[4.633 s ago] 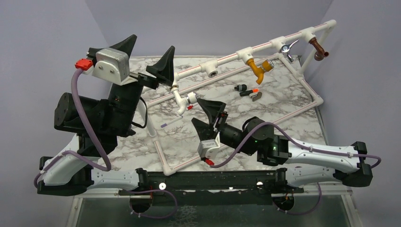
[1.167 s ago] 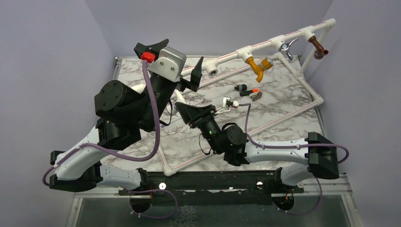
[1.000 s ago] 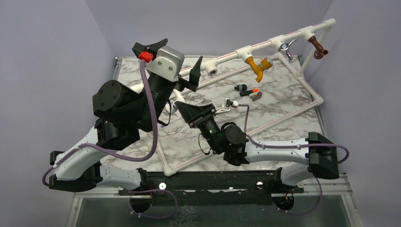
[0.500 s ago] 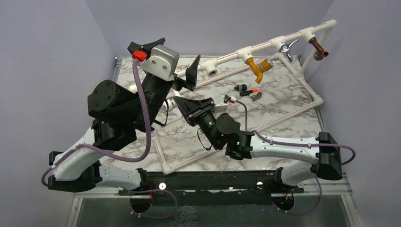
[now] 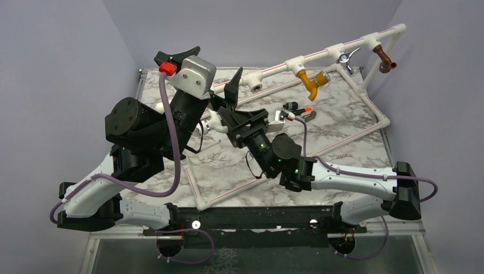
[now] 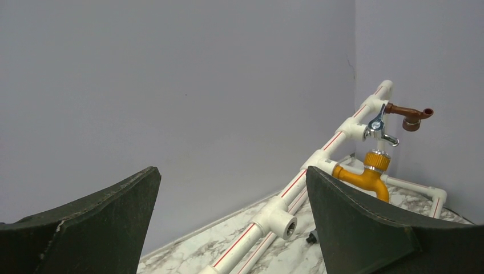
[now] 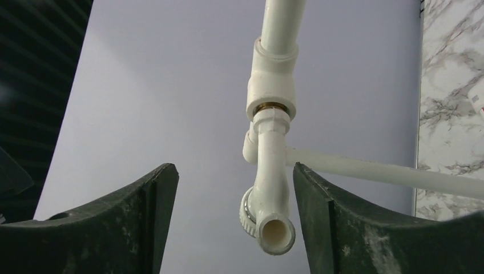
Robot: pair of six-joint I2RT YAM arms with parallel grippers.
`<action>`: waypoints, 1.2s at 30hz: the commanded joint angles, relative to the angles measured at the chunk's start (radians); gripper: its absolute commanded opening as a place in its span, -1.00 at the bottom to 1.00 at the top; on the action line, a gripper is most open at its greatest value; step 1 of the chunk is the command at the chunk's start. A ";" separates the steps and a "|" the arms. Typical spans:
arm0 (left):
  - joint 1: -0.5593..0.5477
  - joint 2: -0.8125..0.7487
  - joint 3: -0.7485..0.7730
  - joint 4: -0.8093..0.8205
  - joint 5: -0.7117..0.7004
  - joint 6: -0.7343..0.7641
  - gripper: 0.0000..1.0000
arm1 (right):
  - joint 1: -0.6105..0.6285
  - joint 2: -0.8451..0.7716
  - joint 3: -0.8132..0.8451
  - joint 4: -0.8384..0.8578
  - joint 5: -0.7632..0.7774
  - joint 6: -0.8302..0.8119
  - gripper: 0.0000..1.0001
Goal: Install the water faucets
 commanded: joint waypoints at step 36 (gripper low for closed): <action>-0.049 -0.003 0.009 0.048 -0.079 0.075 0.98 | -0.004 -0.311 0.055 -0.512 -0.675 -2.453 0.65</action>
